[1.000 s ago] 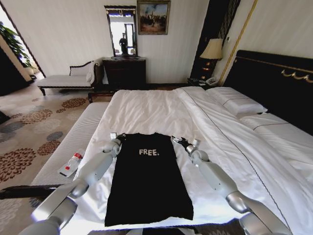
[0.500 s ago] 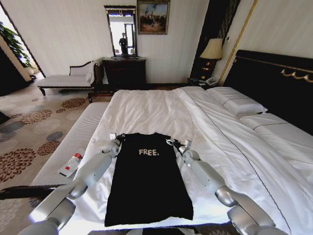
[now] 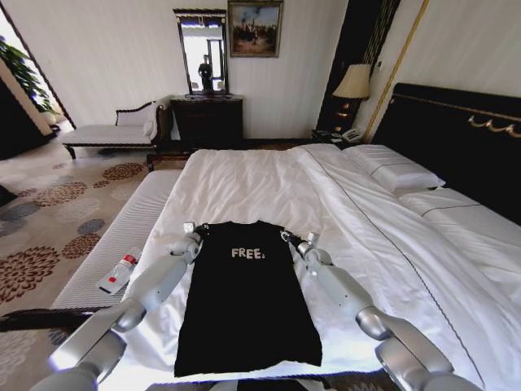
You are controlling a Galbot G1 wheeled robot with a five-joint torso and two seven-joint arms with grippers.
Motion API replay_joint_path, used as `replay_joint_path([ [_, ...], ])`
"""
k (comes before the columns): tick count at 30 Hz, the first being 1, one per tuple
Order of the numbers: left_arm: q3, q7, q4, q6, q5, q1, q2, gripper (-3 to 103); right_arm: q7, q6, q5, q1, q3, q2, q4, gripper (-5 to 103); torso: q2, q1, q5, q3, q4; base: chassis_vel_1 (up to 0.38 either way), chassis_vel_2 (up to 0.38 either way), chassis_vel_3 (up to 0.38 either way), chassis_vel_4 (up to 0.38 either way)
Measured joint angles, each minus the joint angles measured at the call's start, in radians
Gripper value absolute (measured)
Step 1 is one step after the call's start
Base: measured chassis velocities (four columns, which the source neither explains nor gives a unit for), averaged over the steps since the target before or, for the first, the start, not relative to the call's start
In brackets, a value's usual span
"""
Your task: Fold the clothes on the bed.
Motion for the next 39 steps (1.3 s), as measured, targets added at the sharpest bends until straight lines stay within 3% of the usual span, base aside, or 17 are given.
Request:
replay_joint_path([
  [2,0.000,0.000,0.000,0.000,0.000,0.001,0.000,1,-0.001,0.001,-0.001,0.002,-0.002,0.001,-0.003,27,0.000,0.000,0.0001,0.000,0.0000,0.000,0.000,0.000,0.000],
  [3,0.000,0.001,-0.001,0.000,-0.001,0.001,0.001,1,-0.004,0.004,-0.003,0.005,-0.006,0.002,-0.008,16,0.000,0.000,0.0000,0.000,0.0001,0.000,0.000,0.000,0.000],
  [5,0.000,0.001,-0.001,0.000,-0.001,0.001,0.001,1,-0.005,0.004,-0.004,0.007,-0.008,0.003,-0.011,16,0.000,0.000,0.0000,0.000,0.0001,0.000,0.000,0.000,0.000],
  [8,0.003,0.002,0.000,0.000,-0.001,0.000,0.001,1,-0.010,0.010,-0.014,0.015,-0.013,0.006,-0.024,2,0.000,0.000,0.0000,0.000,0.0001,0.000,0.000,0.000,0.000],
  [15,0.006,0.003,0.001,0.000,-0.001,-0.016,0.001,1,-0.007,0.024,-0.037,0.019,-0.023,-0.003,-0.011,1,0.000,0.000,0.0001,0.000,0.0000,0.000,0.000,0.000,0.000],
  [27,0.020,0.002,-0.019,0.004,-0.034,-0.106,0.019,1,0.104,0.069,-0.070,0.064,-0.057,-0.060,0.107,1,0.000,0.000,0.0002,0.000,0.0001,0.000,0.000,0.000,0.000],
  [33,0.086,0.018,0.106,0.003,-0.062,-0.257,-0.015,1,0.159,0.087,-0.068,0.163,-0.076,-0.039,0.074,1,0.000,0.000,0.0001,0.000,0.0000,0.000,0.000,0.000,0.000],
  [39,0.150,0.044,0.249,0.001,-0.101,-0.396,-0.072,1,0.164,0.105,-0.089,0.265,-0.096,-0.015,0.002,1,0.000,0.000,0.0000,0.000,0.0004,0.000,0.000,0.000,0.000],
])
